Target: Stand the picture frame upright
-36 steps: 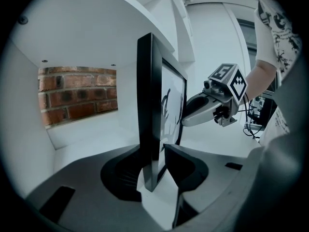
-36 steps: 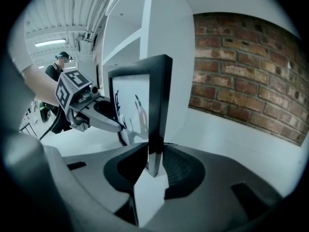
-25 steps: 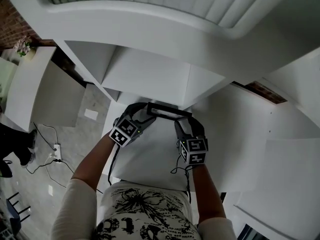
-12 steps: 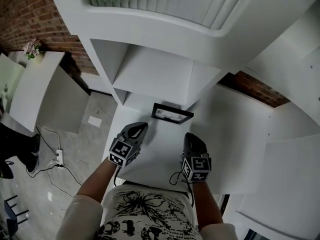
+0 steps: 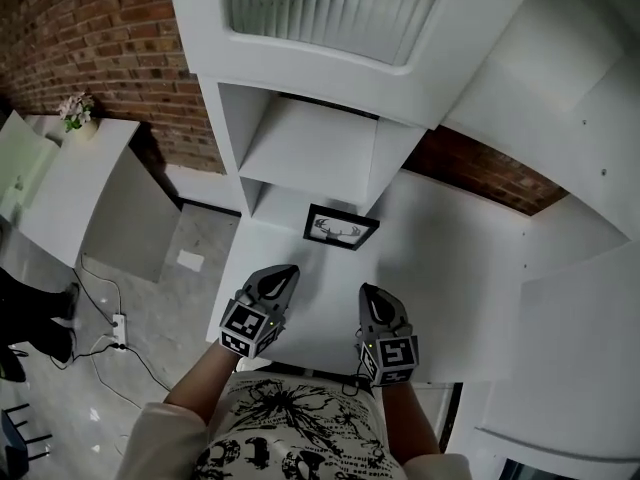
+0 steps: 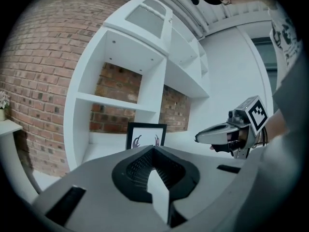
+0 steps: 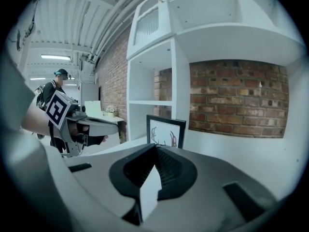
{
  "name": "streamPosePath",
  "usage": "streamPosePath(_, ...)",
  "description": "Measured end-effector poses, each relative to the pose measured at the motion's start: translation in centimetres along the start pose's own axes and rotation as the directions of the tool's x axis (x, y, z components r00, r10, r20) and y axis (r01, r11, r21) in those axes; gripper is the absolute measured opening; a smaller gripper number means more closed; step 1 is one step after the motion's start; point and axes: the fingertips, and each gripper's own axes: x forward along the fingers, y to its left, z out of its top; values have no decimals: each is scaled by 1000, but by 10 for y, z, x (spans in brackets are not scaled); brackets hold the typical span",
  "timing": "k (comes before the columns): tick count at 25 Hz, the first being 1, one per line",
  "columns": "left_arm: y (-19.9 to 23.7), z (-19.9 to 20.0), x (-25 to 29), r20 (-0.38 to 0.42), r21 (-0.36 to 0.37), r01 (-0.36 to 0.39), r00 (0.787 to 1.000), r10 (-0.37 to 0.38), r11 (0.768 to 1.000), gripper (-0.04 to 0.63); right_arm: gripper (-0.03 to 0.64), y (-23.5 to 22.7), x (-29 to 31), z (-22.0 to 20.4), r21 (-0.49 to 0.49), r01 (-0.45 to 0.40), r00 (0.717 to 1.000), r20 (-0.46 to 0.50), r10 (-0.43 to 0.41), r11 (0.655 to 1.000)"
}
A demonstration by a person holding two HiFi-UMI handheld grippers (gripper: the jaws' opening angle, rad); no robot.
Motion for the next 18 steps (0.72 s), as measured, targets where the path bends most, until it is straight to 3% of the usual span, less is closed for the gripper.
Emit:
streamPosePath(8,-8,17,-28,-19,-49,-14,1000,13,999,8,3,14,-22,20,29,10,999,41,-11,1000)
streamPosePath(18,-7,39,-37,-4,-20,-44,999,44,999,8,3,11,-26,38,11,15,997,75,-16,1000)
